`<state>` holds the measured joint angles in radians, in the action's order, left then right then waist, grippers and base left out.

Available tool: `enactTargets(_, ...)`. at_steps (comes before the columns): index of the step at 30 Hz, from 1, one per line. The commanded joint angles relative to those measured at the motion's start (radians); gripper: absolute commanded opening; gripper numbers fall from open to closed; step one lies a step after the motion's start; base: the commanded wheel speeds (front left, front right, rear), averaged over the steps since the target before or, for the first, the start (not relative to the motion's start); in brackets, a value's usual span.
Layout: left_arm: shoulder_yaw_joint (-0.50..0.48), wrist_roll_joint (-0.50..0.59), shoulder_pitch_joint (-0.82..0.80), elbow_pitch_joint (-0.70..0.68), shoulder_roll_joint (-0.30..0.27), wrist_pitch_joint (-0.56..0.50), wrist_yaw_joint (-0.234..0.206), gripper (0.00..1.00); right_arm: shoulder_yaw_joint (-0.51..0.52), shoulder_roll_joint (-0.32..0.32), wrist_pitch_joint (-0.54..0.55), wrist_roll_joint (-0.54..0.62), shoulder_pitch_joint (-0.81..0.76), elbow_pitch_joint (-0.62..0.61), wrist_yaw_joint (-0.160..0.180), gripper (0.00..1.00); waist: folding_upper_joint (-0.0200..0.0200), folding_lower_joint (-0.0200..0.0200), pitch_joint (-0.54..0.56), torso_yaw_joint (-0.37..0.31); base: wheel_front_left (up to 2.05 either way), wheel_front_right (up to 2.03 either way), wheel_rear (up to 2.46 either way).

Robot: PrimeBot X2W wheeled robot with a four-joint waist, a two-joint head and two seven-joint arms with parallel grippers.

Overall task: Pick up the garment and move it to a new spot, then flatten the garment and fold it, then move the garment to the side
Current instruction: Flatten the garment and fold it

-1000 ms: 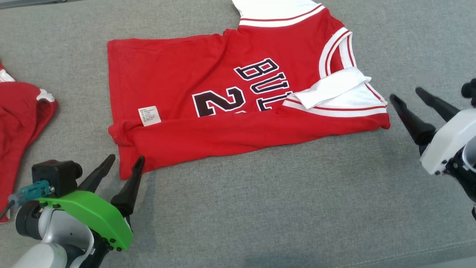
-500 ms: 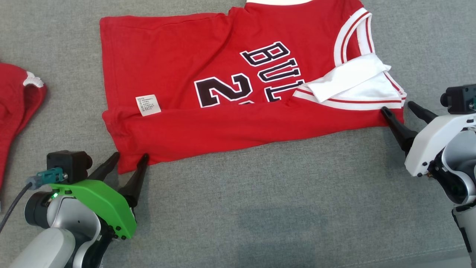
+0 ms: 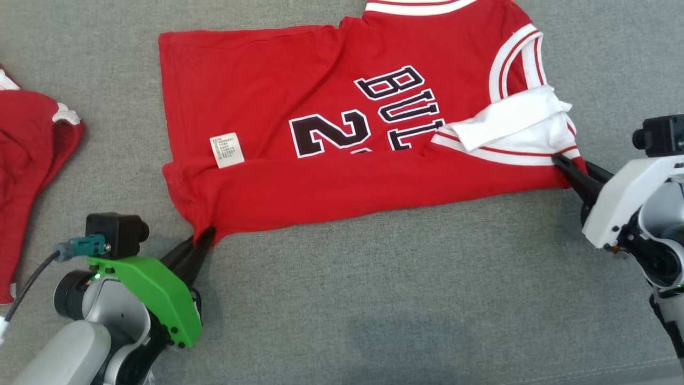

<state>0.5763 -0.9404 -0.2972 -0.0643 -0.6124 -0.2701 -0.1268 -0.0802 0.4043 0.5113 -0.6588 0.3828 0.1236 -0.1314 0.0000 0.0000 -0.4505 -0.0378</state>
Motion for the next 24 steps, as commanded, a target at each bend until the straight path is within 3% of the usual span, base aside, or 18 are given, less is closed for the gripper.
enactTargets(1, 0.0, -0.017, 0.047, -0.016, -0.022, -0.005, 0.003, 0.0, 0.014, 0.02, 0.015, -0.024, -0.03, -0.019, 0.001, 0.0, 0.0, 0.0, 0.026, -0.002, 0.0, 0.0, 0.0)
enactTargets(5, -0.035, -0.065, 0.133, -0.14, -0.091, -0.01, 0.007, 0.0, 0.077, 0.065, 0.072, -0.09, -0.119, -0.105, 0.002, 0.0, 0.0, 0.0, 0.066, -0.003, 0.0, 0.0, 0.0)
enactTargets(10, -0.061, -0.11, 0.286, -0.291, -0.149, 0.011, -0.033, 0.0, 0.174, 0.084, 0.155, -0.138, -0.282, -0.223, 0.002, 0.0, 0.0, 0.0, 0.086, -0.001, 0.0, 0.0, 0.0)
enactTargets(17, -0.031, -0.119, 0.394, -0.291, -0.097, 0.067, -0.069, 0.0, 0.215, 0.035, 0.17, -0.123, -0.409, -0.271, 0.002, 0.0, 0.0, 0.0, 0.066, -0.006, 0.0, 0.0, 0.0)
enactTargets(18, -0.028, -0.116, 0.395, -0.269, -0.082, 0.077, -0.077, 0.24, 0.215, 0.024, 0.161, -0.113, -0.412, -0.265, 0.002, 0.0, 0.0, 0.0, 0.063, -0.005, 0.0, 0.0, 0.0)
enactTargets(19, -0.022, -0.12, 0.395, -0.244, -0.063, 0.083, -0.082, 0.64, 0.217, 0.011, 0.151, -0.108, -0.412, -0.256, 0.002, 0.45, 0.0, 0.0, 0.06, -0.003, 0.0, 0.0, 0.0)
enactTargets(20, -0.017, -0.122, 0.39, -0.225, -0.05, 0.087, -0.082, 1.0, 0.227, -0.005, 0.144, -0.109, -0.407, -0.242, 0.002, 1.0, 0.0, 0.0, 0.057, -0.002, 0.0, 0.0, 0.0)
enactTargets(24, -0.035, -0.086, 0.359, -0.171, -0.051, 0.111, -0.104, 1.0, 0.261, 0.008, 0.144, -0.077, -0.389, -0.232, 0.001, 1.0, 0.0, 0.0, 0.049, 0.013, 0.0, 0.0, 0.0)
